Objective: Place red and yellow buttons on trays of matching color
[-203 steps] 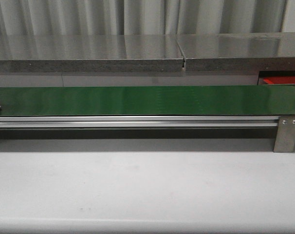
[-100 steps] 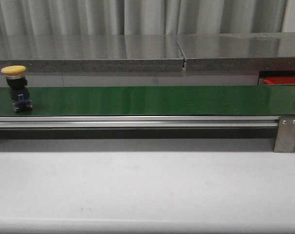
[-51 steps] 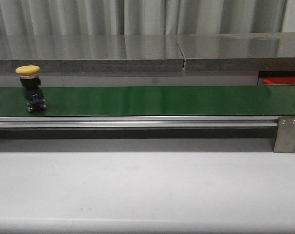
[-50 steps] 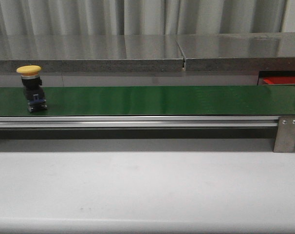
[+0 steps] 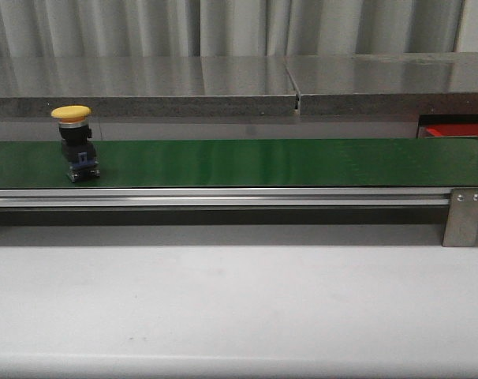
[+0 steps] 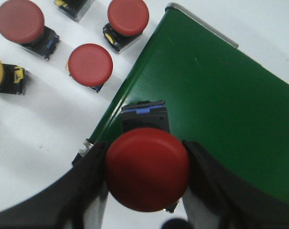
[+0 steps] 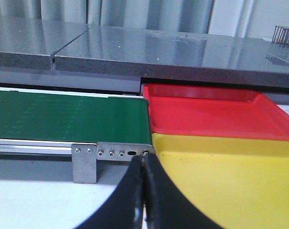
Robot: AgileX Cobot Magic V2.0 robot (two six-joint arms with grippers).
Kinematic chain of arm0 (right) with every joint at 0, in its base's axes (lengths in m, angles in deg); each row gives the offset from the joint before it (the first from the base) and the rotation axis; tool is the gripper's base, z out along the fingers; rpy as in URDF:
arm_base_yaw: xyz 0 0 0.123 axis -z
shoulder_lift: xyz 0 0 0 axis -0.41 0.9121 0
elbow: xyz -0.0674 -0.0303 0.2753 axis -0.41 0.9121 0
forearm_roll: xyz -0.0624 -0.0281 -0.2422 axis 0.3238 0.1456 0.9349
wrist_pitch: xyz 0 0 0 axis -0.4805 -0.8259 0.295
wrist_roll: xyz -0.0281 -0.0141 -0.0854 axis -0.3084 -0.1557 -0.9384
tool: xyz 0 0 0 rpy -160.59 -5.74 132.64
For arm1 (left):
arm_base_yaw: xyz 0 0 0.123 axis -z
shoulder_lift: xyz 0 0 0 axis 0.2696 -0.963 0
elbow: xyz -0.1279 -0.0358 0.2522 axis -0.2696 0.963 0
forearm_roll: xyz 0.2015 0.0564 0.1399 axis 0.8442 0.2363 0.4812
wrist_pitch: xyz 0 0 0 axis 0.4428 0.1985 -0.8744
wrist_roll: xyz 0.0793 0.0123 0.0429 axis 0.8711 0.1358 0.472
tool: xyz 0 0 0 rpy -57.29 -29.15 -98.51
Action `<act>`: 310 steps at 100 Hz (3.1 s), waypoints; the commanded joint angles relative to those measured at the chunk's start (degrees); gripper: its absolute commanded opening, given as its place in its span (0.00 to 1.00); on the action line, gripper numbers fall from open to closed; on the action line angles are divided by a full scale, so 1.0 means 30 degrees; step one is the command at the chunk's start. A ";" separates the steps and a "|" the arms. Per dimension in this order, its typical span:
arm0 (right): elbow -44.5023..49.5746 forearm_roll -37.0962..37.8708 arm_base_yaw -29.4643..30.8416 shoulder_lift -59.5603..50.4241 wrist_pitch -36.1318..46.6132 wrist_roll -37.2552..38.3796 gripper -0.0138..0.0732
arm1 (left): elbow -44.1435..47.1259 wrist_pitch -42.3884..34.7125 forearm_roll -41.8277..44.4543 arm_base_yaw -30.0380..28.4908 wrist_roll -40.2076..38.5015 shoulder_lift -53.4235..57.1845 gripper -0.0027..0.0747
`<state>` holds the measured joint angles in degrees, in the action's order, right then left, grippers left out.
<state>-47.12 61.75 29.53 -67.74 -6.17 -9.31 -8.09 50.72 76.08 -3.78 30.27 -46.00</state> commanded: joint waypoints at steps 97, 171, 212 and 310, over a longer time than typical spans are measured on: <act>-0.0405 0.0260 0.0094 -0.0385 0.1420 -0.0023 0.08 | -0.1005 -0.1815 -0.1248 0.2956 0.3537 0.3321 0.26; -0.0405 0.0260 0.0094 -0.0385 0.1420 -0.0023 0.08 | 0.9160 -0.3931 -0.1677 0.6531 0.6506 1.6653 0.01; -0.0405 0.0260 0.0094 -0.0385 0.1420 -0.0023 0.08 | 1.4123 -0.5013 -0.1705 0.6611 0.6506 2.1971 0.01; -0.2018 0.0204 0.0094 0.0264 0.2364 0.0041 0.08 | 1.7840 -0.6754 -0.2334 0.7659 0.6058 2.7822 0.01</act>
<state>-48.73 61.75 29.53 -67.74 -2.98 -9.31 46.87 34.75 70.37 18.79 48.96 37.60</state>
